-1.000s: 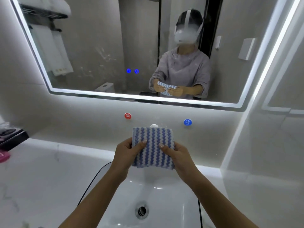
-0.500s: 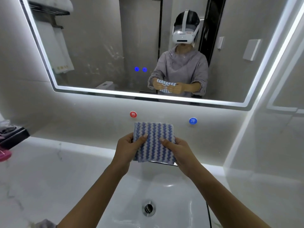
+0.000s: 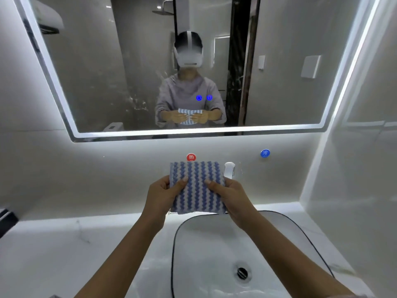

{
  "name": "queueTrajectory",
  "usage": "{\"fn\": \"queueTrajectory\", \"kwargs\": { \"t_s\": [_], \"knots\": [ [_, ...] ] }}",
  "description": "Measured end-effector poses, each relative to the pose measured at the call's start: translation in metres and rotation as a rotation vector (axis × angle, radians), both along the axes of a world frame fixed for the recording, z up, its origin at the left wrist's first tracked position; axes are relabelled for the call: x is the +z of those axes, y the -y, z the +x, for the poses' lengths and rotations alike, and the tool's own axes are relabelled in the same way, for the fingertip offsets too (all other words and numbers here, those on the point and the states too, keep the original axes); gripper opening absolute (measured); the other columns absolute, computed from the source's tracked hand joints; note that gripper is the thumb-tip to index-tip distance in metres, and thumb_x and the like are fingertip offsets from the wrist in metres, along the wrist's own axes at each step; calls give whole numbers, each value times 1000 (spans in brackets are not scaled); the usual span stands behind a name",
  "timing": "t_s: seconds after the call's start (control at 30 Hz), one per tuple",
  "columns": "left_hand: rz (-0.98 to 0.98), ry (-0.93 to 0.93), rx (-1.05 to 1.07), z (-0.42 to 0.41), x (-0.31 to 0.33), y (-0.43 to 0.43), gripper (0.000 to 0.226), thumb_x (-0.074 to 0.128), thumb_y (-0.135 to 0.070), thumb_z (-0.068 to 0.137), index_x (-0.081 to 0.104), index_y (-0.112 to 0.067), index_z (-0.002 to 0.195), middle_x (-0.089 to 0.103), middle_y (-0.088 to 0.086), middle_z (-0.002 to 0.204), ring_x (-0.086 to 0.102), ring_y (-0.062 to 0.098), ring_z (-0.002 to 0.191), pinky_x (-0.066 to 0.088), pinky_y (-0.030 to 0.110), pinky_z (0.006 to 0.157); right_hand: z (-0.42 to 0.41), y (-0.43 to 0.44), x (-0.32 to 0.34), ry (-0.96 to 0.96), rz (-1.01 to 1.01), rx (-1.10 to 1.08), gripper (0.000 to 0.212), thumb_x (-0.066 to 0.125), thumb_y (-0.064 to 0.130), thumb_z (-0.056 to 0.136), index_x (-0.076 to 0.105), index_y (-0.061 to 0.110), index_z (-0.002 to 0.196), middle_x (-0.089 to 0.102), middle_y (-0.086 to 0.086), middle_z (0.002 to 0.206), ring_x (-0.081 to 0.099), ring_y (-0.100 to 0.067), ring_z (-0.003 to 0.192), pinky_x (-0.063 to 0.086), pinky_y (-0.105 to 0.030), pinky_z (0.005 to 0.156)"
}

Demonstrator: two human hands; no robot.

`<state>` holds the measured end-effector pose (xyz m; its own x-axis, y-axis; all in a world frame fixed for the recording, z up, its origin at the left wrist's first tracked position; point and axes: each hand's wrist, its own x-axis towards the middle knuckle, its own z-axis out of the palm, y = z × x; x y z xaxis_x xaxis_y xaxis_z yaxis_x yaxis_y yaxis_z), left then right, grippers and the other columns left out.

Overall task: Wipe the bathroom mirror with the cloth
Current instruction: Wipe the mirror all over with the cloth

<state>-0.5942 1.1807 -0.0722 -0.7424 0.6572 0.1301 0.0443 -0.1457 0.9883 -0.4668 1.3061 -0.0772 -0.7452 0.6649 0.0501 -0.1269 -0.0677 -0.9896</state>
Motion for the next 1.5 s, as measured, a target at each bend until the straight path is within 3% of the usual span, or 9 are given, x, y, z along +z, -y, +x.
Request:
{"fn": "queueTrajectory", "kwargs": {
  "t_s": [0.23, 0.4, 0.63, 0.8, 1.03, 1.2, 1.5],
  "knots": [
    [8, 24, -11, -31, 1, 57, 13, 72, -25, 83, 71, -17, 93, 77, -1, 89, 73, 16, 81, 58, 25, 67, -34, 61, 6, -7, -3, -46, 22, 68, 18, 87, 68, 8, 106, 74, -10, 102, 70, -29, 95, 53, -49, 92],
    [33, 29, 3, -43, 4, 83, 15, 72, -25, 83, 71, -16, 96, 77, -4, 88, 73, 15, 80, 57, 21, 63, -46, 86, 12, 1, 12, -44, 12, 69, 19, 87, 70, 13, 97, 75, -7, 97, 72, -25, 90, 57, -41, 85],
    [43, 20, 30, -50, 10, 93, 9, 70, -25, 85, 71, -20, 93, 76, -3, 88, 73, 18, 82, 59, 29, 72, -57, 92, 19, 4, 41, -12, 12, 70, 21, 87, 70, 14, 96, 75, -5, 96, 72, -23, 87, 58, -33, 77],
    [21, 13, 48, -50, 11, 90, 19, 70, -25, 86, 70, -14, 102, 76, 2, 97, 73, 21, 87, 58, 37, 80, -62, 87, 20, -3, 13, 50, 15, 70, 23, 85, 70, 12, 95, 75, -5, 95, 72, -24, 87, 58, -33, 77],
    [46, 12, 74, -50, 11, 80, 9, 71, -23, 85, 71, -20, 93, 77, -4, 88, 74, 17, 81, 58, 23, 64, -65, 68, 21, -5, -3, 125, 18, 70, 24, 85, 70, 9, 96, 76, -6, 94, 73, -25, 86, 58, -33, 72],
    [33, 22, 115, -61, 10, 81, 9, 70, -24, 86, 70, -20, 93, 77, -3, 88, 74, 18, 82, 59, 28, 67, -79, 64, 18, 19, -12, 173, 22, 71, 26, 84, 70, 8, 96, 76, -6, 93, 73, -25, 85, 57, -30, 68],
    [0, -1, 133, -101, 5, 100, 15, 71, -25, 85, 71, -17, 98, 76, -1, 91, 74, 19, 82, 60, 32, 72, -122, 76, 8, 47, 3, 189, 29, 71, 30, 82, 69, 8, 100, 75, -7, 96, 72, -27, 89, 57, -39, 80]
  ]
}}
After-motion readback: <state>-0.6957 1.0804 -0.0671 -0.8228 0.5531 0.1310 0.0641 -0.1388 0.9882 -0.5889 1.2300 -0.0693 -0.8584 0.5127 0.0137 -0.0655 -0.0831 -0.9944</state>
